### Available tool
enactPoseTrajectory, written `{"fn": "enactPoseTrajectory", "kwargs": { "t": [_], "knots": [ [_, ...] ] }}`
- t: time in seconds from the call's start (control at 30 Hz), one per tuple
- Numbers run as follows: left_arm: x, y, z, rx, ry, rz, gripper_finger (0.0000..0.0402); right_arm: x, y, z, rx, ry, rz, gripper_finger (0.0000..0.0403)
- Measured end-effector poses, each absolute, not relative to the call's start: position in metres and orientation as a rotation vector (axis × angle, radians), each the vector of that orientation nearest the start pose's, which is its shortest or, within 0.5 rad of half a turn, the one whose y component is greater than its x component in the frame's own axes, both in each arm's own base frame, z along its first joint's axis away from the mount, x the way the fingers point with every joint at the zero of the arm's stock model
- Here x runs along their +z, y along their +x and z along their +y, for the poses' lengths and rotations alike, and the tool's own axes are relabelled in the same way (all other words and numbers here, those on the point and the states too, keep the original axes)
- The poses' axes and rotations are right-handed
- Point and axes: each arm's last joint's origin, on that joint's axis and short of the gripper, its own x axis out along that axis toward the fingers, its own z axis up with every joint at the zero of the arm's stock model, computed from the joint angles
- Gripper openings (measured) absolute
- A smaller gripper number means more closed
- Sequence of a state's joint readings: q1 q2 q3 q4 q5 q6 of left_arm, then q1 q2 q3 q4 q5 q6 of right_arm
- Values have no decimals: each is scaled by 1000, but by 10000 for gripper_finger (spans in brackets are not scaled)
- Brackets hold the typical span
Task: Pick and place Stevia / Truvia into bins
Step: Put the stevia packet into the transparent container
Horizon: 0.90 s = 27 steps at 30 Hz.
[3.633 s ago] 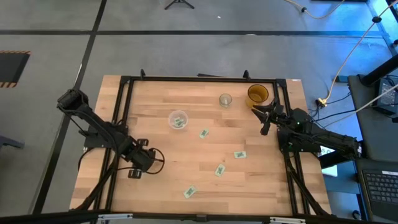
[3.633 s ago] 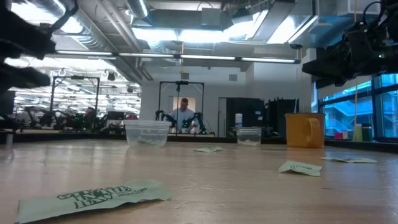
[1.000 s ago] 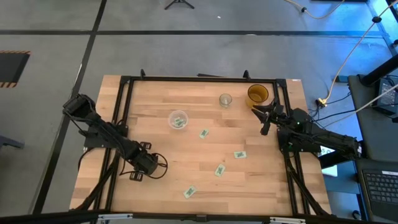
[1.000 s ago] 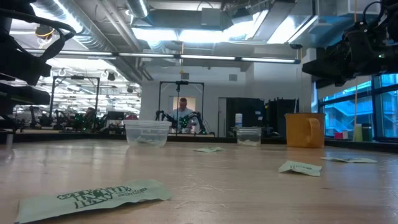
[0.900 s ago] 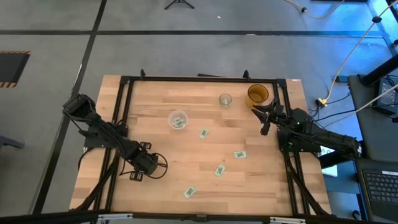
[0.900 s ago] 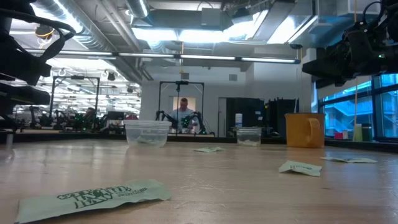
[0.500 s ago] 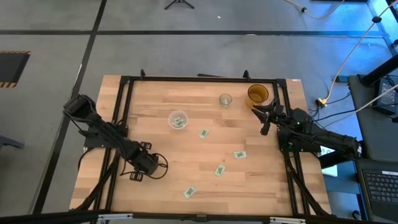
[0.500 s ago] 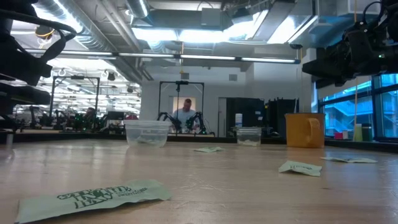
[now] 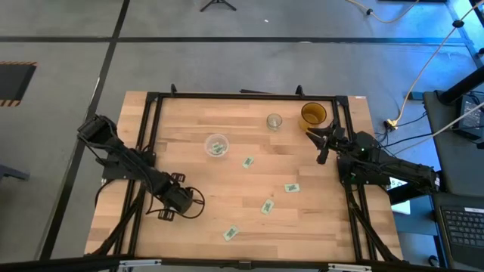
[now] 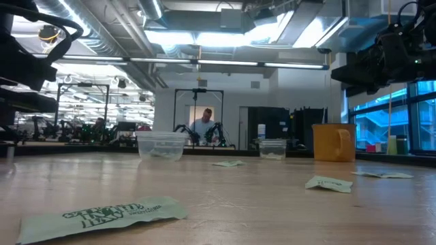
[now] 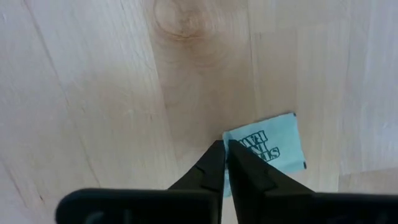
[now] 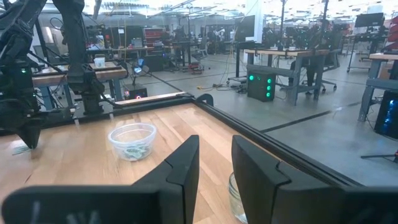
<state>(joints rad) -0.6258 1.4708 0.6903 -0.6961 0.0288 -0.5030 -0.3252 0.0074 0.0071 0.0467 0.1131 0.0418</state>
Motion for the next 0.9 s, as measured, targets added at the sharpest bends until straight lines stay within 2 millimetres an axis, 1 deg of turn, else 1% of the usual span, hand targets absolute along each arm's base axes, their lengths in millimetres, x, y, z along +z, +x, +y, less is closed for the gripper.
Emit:
{"fn": "enactPoseTrajectory", "kwargs": {
  "t": [0.17,0.3,0.4,0.53,0.6,0.7,0.8,0.9],
  "knots": [
    [141,177,-130,-176,20,1518,5,170,91,-34,-436,38,-56,99],
    [144,174,-131,-215,-15,1584,3,170,91,-34,-436,38,-56,99],
    [152,176,-130,-209,-30,1593,3,170,91,-34,-437,38,-56,99],
    [167,186,-123,-146,-118,1509,3,170,91,-34,-437,38,-56,99],
    [177,192,-116,-81,-179,1453,3,170,91,-34,-437,38,-56,99],
    [190,200,-100,43,-305,1336,2,170,91,-34,-437,38,-56,99],
    [204,208,-79,186,-462,1190,3,170,91,-34,-437,38,-56,99],
    [215,210,-54,364,-616,1068,3,170,91,-34,-437,38,-56,99]
  ]
}}
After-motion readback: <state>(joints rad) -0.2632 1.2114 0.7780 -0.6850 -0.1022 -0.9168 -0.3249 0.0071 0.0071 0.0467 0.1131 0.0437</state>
